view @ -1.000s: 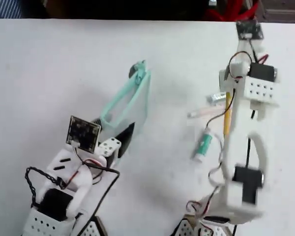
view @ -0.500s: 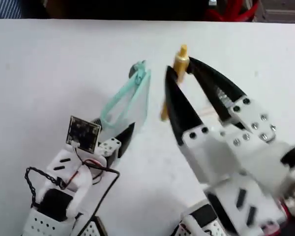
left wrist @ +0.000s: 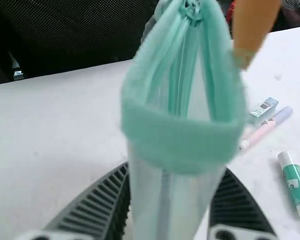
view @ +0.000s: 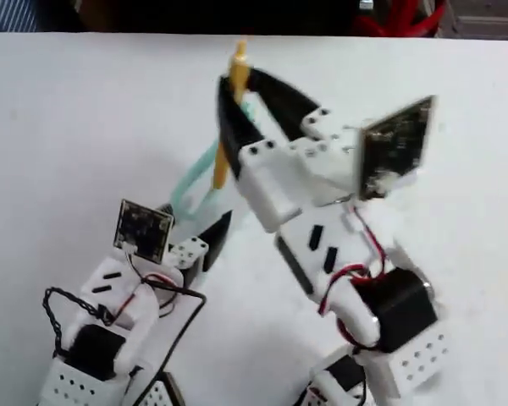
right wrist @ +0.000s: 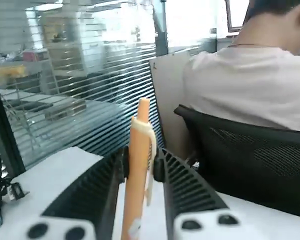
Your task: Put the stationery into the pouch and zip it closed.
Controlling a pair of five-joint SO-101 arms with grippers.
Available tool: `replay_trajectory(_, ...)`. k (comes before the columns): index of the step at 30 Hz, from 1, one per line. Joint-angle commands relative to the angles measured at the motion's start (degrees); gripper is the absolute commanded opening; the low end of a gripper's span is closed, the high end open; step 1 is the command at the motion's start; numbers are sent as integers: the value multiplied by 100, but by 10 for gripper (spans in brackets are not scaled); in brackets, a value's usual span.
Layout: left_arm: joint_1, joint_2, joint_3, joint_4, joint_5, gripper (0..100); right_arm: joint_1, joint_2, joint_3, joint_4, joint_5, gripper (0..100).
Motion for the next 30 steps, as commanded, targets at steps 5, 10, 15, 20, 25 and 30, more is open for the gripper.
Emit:
replay_trajectory(5,-22,-57,-62,-149,62,226,48,13,343,-954,-18,17)
replay_trajectory(10,-22,-57,-62,-149,62,226,57,84,-237,-884,-18,17)
replay_trajectory(15,-13,-57,-62,-193,62,226,84,927,-237,-884,-26,17)
replay_trajectory(20,-40,-57,-53,-211,53,226,40,1270,-70,-646,-62,17)
replay_trajectory(25,-48,-57,-53,-220,53,226,-136,769,413,-92,-18,17)
replay_trajectory(30,-48,-57,-53,-220,53,226,-145,171,668,787,229,33)
